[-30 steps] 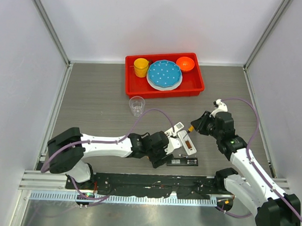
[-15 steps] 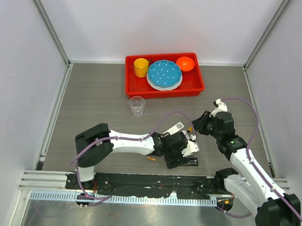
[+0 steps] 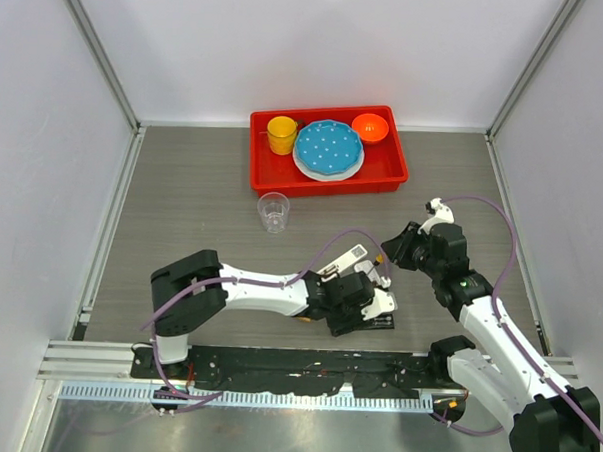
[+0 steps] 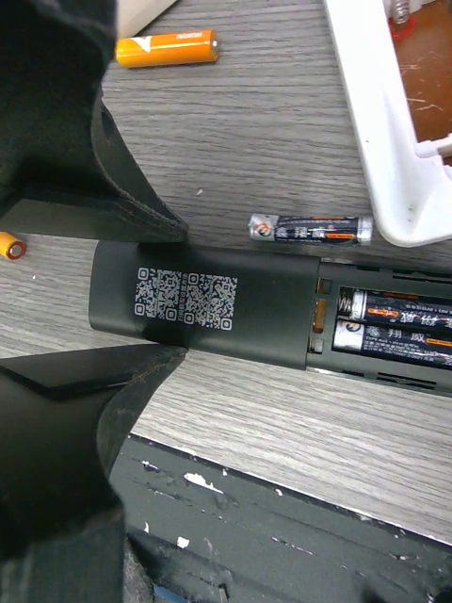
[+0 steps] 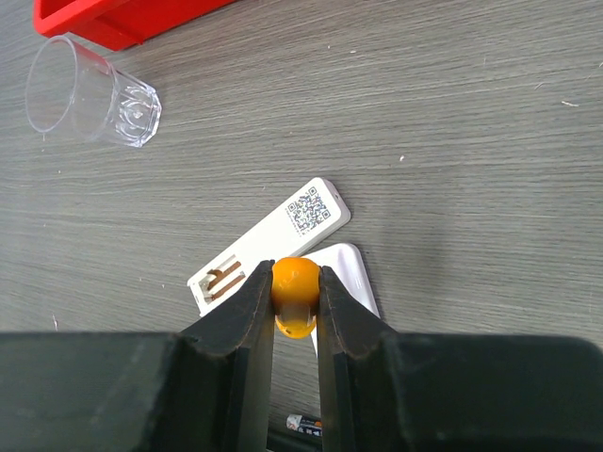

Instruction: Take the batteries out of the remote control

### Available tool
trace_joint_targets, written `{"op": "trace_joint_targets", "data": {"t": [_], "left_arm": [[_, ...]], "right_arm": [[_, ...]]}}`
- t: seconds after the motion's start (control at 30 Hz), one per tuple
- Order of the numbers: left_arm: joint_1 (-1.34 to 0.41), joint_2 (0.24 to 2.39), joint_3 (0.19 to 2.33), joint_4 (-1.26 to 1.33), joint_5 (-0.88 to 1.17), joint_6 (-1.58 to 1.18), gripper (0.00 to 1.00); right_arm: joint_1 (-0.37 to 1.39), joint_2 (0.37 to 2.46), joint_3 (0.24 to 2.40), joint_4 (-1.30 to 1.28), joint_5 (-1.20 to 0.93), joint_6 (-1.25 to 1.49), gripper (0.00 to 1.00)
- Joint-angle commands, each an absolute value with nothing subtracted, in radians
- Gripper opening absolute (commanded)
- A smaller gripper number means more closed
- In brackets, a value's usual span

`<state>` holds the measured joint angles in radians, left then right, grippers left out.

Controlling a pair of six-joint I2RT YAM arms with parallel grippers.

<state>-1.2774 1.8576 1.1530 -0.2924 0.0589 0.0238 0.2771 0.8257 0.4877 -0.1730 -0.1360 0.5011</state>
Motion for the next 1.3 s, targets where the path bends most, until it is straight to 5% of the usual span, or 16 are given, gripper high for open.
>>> {"op": "trace_joint_targets", "data": {"t": [0.0, 0.47, 0.8, 1.27], "left_arm": [[-1.282, 1.795, 1.08, -0.336, -0.024, 0.005, 0.29], [-1.261, 1.723, 0.991, -0.38, -0.104, -0.066, 0.27], [-1.243, 1.744, 1.065, -0.33, -0.057, -0.026, 0.67], [-1.216, 1.916, 1.197, -0.31, 0.178, 0.049, 0.6]], "right_arm": [[0.272, 0.825, 0.491, -0.132, -0.133, 0.486, 0.01], [0.272, 0.824, 0.482, -0.118, -0.149, 0.495, 0.01], [0.273, 0.796, 0.48, -0.149, -0.16, 0.499, 0.01], [0.272, 0.791, 0.485, -0.163, -0.133, 0.488, 0.01]]}}
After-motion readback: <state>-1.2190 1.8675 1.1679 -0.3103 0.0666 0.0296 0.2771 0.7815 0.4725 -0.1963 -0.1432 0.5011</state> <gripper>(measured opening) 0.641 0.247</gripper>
